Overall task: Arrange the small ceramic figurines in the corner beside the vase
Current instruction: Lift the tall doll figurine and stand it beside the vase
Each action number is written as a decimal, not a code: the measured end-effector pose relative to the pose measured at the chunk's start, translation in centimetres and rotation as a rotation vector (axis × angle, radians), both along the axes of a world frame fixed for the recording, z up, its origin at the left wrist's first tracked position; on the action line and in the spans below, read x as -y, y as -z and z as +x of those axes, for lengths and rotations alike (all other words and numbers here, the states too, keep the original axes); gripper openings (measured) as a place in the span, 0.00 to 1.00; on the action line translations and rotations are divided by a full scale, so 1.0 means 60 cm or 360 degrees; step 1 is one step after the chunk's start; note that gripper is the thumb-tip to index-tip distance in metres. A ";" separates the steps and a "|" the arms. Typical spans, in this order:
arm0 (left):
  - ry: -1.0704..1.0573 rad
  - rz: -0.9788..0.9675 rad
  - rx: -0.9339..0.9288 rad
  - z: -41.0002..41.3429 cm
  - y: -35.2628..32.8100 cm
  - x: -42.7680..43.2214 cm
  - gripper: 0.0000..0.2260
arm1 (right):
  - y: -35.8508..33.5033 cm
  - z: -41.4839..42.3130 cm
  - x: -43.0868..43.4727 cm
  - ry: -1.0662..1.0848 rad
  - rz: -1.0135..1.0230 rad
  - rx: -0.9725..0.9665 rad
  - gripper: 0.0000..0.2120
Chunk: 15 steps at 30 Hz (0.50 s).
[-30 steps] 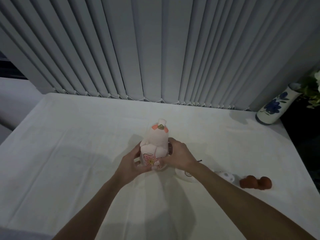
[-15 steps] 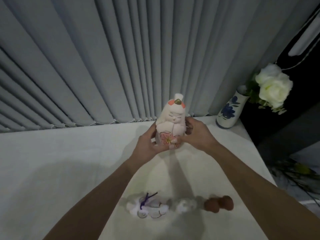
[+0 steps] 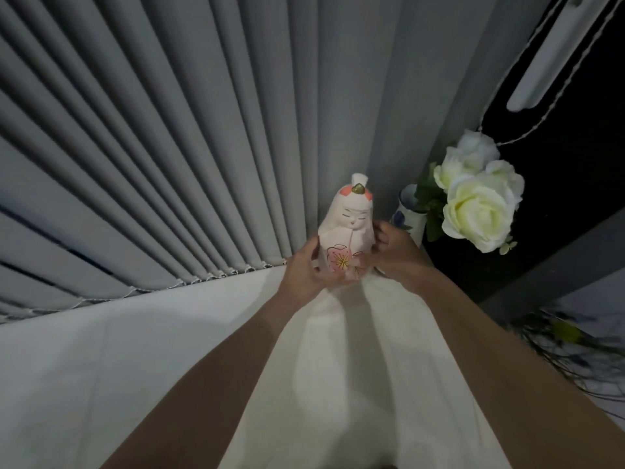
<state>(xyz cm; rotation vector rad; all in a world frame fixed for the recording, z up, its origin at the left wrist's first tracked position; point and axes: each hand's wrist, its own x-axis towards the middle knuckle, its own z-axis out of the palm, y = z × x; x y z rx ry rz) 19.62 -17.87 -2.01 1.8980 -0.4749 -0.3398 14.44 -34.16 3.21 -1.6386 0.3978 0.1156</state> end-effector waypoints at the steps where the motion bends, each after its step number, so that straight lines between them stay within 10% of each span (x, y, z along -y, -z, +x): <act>1: 0.0004 0.0014 0.0011 0.005 0.003 0.005 0.31 | 0.006 0.004 0.003 0.0011 0.0015 0.0026 0.32; 15: 0.0088 0.0108 -0.0040 0.017 -0.007 0.002 0.36 | 0.041 0.011 -0.015 0.0138 -0.0083 0.0068 0.36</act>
